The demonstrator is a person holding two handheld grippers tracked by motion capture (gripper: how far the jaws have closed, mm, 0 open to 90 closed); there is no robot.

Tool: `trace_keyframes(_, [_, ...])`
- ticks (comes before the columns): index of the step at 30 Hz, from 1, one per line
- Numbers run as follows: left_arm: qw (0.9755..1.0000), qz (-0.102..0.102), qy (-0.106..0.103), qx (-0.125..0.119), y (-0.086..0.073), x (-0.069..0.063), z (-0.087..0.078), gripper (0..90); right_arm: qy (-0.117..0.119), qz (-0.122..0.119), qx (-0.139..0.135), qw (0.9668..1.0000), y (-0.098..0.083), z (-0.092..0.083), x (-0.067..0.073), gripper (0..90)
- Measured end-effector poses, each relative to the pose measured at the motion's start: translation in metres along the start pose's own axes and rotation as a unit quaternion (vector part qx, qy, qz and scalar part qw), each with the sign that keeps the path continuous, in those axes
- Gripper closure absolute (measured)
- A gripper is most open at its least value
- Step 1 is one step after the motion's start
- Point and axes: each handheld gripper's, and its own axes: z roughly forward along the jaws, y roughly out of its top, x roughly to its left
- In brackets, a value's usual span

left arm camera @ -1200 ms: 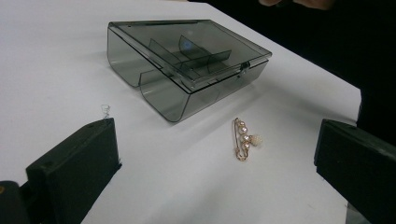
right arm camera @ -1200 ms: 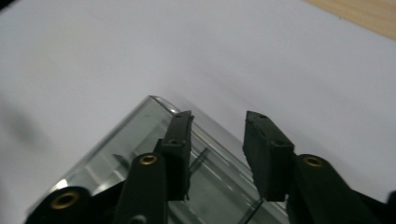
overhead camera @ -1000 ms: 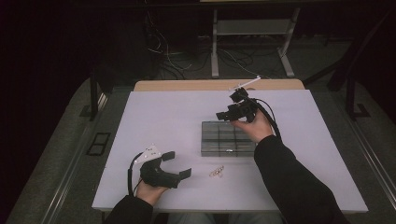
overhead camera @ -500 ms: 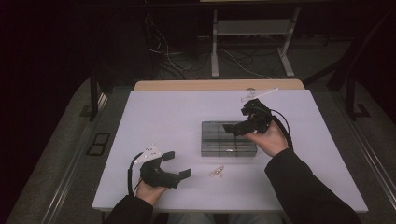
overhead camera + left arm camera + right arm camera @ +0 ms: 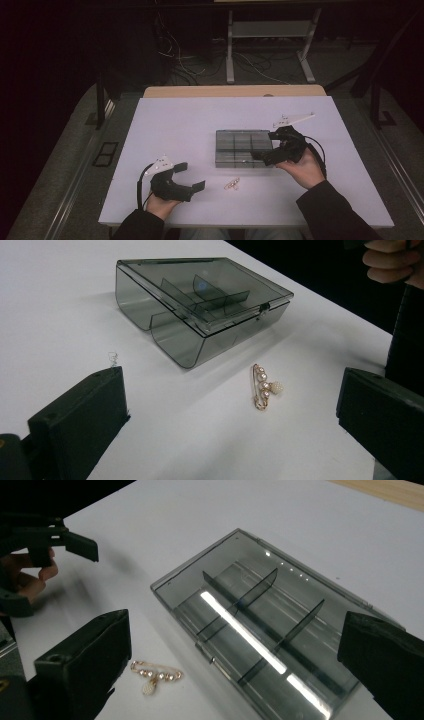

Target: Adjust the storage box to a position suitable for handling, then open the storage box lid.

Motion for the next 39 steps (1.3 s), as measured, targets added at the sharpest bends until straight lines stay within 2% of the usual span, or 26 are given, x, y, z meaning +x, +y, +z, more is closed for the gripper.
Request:
trace_keyframes(7, [1.0, -0.001, 0.001, 0.0, 0.0, 0.0, 0.0, 0.0, 0.008, 0.014, -0.015, 0.9998, -0.016, -0.008, -0.001, 0.6])
trace_keyframes(21, [1.0, -0.003, 0.002, -0.001, 0.0, -0.001, 0.001, 0.0, 0.001, 0.031, -0.03, 0.9991, -0.046, -0.015, -0.008, 0.6])
trace_keyframes(23, [1.0, -0.001, 0.002, 0.001, 0.0, 0.0, 0.001, 0.0, -0.002, 0.029, -0.029, 0.9992, -0.051, -0.015, -0.01, 0.6])
trace_keyframes(29, [1.0, 0.0, 0.002, 0.003, 0.0, -0.001, 0.001, 0.0, -0.005, 0.051, -0.017, 0.9985, -0.067, -0.012, -0.018, 0.6])
trace_keyframes(33, [1.0, 0.002, 0.001, 0.003, 0.0, -0.001, 0.001, 0.0, -0.011, 0.053, -0.008, 0.9985, -0.072, -0.009, -0.023, 0.6])
trace_keyframes(34, [1.0, 0.001, 0.001, 0.003, 0.0, -0.001, 0.001, 0.0, -0.012, 0.053, -0.007, 0.9985, -0.072, -0.008, -0.024, 1.1])
trace_keyframes(38, [1.0, 0.002, 0.0, 0.003, 0.0, -0.001, 0.001, 0.0, -0.017, 0.047, 0.004, 0.9987, -0.076, -0.004, -0.03, 16.2])
trace_keyframes(39, [1.0, 0.002, 0.0, 0.003, 0.0, -0.001, 0.001, 0.0, -0.016, 0.049, 0.007, 0.9987, -0.077, -0.003, -0.032, 16.7])
